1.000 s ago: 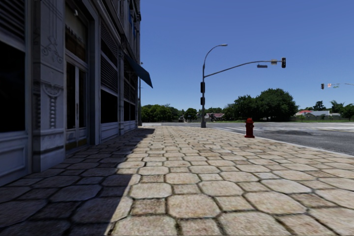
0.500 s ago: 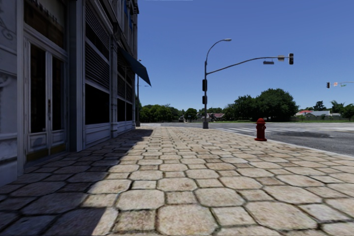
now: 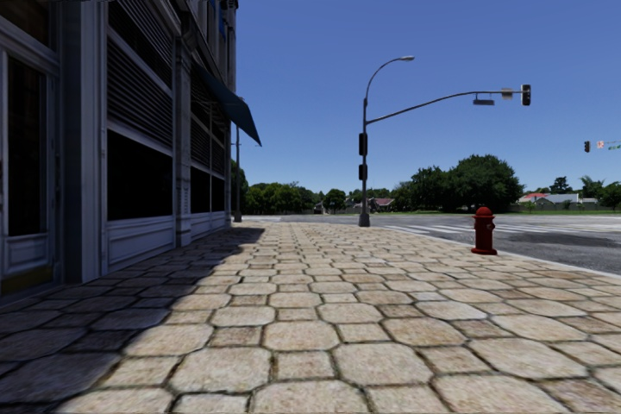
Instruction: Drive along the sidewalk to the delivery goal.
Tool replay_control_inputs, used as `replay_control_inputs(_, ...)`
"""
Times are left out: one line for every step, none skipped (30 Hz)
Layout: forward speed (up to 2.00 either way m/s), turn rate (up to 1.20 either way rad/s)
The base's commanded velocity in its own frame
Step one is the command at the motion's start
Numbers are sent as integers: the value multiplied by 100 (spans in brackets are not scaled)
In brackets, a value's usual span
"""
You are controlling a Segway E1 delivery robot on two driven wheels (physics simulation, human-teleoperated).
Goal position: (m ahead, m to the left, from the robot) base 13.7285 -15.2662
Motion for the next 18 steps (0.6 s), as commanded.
replay_control_inputs(200, 0)
replay_control_inputs(200, 0)
replay_control_inputs(200, 0)
replay_control_inputs(200, 0)
replay_control_inputs(200, 0)
replay_control_inputs(200, 0)
replay_control_inputs(200, 0)
replay_control_inputs(200, 0)
replay_control_inputs(200, 0)
replay_control_inputs(200, 0)
replay_control_inputs(200, 0)
replay_control_inputs(200, 0)
replay_control_inputs(200, 0)
replay_control_inputs(200, 0)
replay_control_inputs(200, 0)
replay_control_inputs(200, 0)
replay_control_inputs(200, 0)
replay_control_inputs(200, 0)
